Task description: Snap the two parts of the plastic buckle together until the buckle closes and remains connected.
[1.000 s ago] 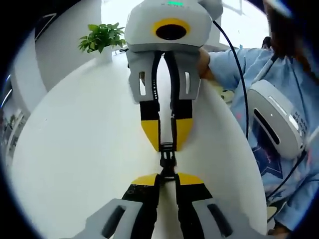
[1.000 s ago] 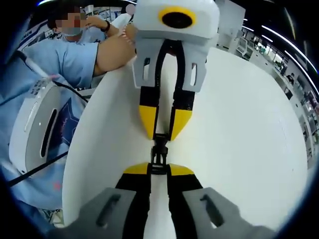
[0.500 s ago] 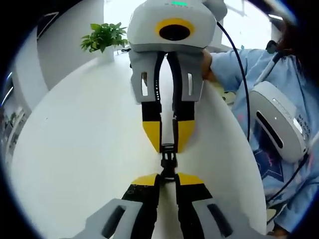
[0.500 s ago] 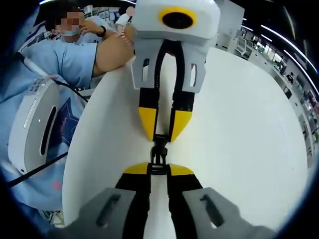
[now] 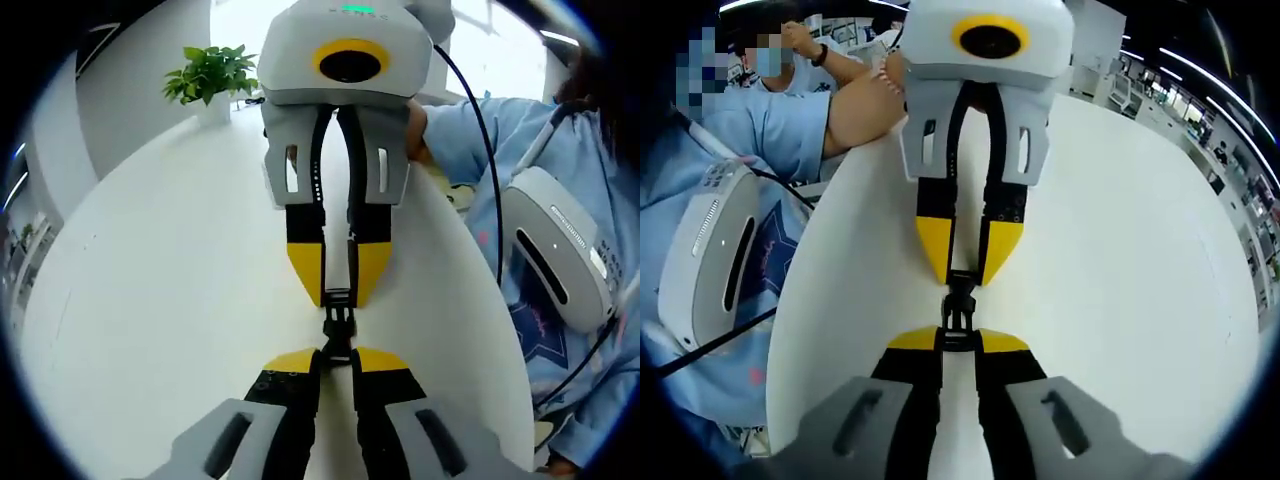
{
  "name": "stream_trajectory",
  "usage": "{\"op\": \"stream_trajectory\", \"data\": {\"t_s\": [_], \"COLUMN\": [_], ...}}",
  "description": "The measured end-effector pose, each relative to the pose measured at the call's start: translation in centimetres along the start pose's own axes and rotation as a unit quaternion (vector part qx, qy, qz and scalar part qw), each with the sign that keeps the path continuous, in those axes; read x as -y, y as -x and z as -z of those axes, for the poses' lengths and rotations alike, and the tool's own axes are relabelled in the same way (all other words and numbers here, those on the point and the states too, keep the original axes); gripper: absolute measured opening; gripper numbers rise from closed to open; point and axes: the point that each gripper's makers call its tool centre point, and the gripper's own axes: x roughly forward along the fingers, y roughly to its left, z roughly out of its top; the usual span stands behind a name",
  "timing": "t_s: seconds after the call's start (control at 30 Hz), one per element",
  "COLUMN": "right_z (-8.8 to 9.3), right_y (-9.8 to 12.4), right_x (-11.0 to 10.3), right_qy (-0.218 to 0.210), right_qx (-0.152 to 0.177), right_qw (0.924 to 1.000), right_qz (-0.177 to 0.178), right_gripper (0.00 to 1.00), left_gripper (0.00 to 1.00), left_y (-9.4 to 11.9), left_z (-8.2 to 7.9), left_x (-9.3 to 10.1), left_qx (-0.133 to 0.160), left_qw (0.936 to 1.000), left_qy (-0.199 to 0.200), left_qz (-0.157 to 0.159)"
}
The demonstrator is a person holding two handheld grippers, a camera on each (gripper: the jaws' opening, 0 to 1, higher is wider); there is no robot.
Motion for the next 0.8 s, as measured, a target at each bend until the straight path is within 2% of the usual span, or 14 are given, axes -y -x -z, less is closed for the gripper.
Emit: {"op": "stream_trajectory", "data": {"t_s": [0.8], "right_z": [0.38], "right_y": [0.14], "right_x": [-0.15], "right_qy": [-0.007], "right_qx": [0.005], "right_qw": [0.9999], "right_qz": [0.007], "right_gripper": [0.12], "left_gripper": [0.12], "left_y": [-0.4], "left_z": [-0.18], "left_x": [0.16], "left_qx": [0.001], "left_qw": [0.9999], "left_qy": [0.017], "left_qz": [0.0]}}
